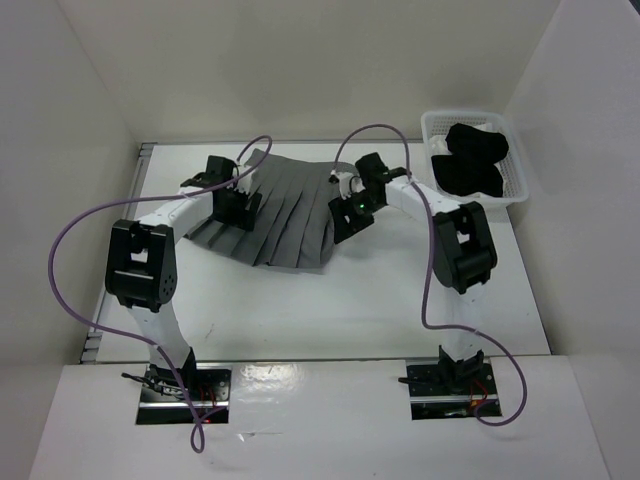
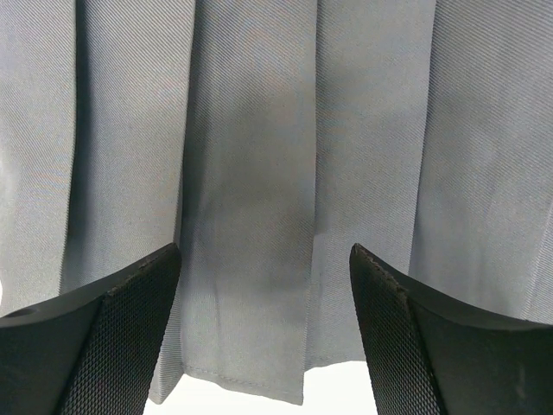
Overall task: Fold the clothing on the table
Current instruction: Flatten the skirt out
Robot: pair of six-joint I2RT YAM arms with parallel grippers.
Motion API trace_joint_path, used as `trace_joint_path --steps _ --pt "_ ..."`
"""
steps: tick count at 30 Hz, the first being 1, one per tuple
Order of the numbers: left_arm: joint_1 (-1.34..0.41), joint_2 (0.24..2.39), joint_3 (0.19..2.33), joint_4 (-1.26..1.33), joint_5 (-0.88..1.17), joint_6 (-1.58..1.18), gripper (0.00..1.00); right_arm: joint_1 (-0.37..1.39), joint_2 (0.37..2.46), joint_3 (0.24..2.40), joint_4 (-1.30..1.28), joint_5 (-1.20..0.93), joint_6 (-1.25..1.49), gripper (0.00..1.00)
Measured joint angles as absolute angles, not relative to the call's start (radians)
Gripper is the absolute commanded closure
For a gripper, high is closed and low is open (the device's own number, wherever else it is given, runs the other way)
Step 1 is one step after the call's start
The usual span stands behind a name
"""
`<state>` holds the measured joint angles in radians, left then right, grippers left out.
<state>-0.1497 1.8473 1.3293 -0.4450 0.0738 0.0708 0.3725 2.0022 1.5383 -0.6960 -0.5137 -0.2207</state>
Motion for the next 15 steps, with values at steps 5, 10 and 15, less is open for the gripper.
trace_joint_path --steps 5,10,15 --pt "-0.150 1.838 1.312 -0.445 0.072 0.070 0.15 0.426 2.117 1.590 -0.699 -0.587 -0.214 0.39" --pt "-0.150 1.804 1.280 -0.447 0.071 0.071 0.15 0.447 2.168 1.641 -0.702 -0.637 -0.213 0.45" --pt "-0.150 1.787 1.264 -0.446 0.071 0.071 0.15 0.447 2.170 1.663 -0.702 -0.651 -0.216 0.88"
